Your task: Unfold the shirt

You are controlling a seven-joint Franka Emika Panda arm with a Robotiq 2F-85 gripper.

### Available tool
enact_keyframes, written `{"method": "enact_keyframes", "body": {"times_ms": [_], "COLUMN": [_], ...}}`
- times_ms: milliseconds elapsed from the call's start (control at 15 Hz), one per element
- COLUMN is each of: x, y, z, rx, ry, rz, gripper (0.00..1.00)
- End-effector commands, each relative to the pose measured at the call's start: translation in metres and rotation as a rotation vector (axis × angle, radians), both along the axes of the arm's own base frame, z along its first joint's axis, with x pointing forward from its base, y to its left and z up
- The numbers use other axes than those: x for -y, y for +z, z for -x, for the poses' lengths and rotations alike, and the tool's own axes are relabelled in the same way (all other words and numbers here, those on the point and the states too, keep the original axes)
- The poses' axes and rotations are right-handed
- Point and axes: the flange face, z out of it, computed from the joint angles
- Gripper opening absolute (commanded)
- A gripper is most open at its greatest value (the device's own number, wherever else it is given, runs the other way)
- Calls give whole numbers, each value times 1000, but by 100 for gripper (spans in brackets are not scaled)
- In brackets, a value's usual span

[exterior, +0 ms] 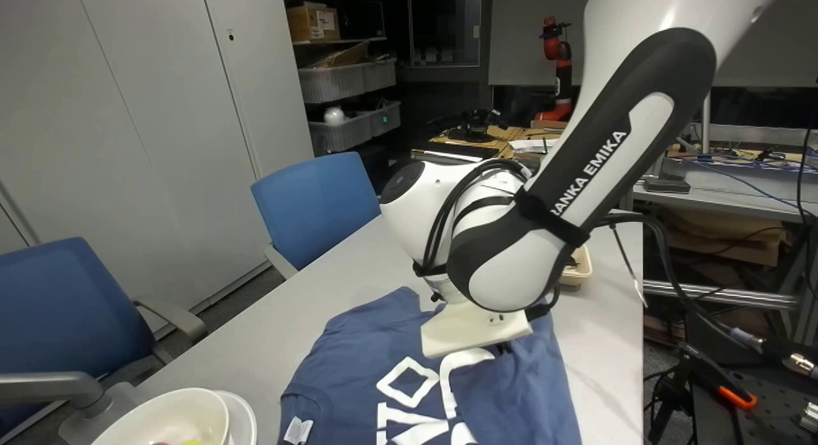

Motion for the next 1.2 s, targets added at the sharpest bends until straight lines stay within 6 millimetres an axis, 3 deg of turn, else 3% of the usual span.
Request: {"method": "enact_keyframes", "body": {"times_ms": [0, 67, 667, 800, 1000, 1067, 1133], "x": [0, 0, 1, 1, 0, 0, 0], "y": [9, 9, 9, 9, 9, 9, 9], "z": [7, 8, 6, 5, 4, 4, 4], "rx": [-9, -13, 10, 16, 22, 23, 20], "ry": [-48, -53, -7, -6, -1, 3, 7], "rz": [-44, -57, -57, -60, -73, -74, -77], "gripper": [15, 32, 98, 100, 88, 75, 76]}}
